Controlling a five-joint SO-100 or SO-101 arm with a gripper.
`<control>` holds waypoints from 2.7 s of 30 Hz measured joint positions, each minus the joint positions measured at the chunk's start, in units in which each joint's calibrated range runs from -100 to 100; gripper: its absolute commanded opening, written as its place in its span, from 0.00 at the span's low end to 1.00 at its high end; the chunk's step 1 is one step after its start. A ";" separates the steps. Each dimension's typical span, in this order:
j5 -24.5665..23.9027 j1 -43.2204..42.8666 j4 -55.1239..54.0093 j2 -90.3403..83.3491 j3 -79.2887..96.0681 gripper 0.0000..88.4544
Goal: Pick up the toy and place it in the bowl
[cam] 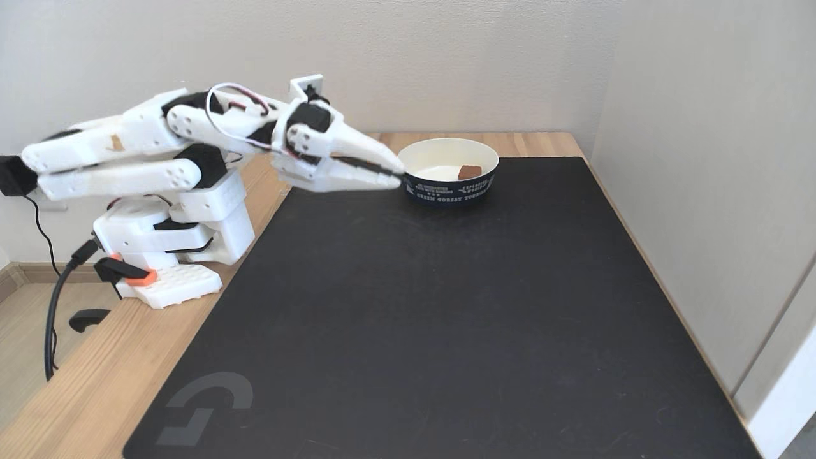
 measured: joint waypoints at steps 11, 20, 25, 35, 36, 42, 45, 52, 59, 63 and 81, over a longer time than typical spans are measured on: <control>6.74 0.92 15.79 -3.83 2.74 0.03; 6.90 3.33 19.16 -3.83 2.93 0.03; 6.90 3.33 19.25 -3.83 2.93 0.03; 6.95 3.58 19.92 -3.83 2.93 0.03; 6.95 3.58 19.92 -3.83 2.93 0.03; 6.95 3.58 19.92 -3.83 2.93 0.03; 6.95 3.58 19.92 -3.83 2.93 0.03; 6.95 3.58 19.92 -3.83 2.93 0.03; 6.95 3.58 19.92 -3.83 2.93 0.03; 6.95 3.58 19.92 -3.83 2.93 0.03; 6.95 3.58 19.92 -3.83 2.93 0.03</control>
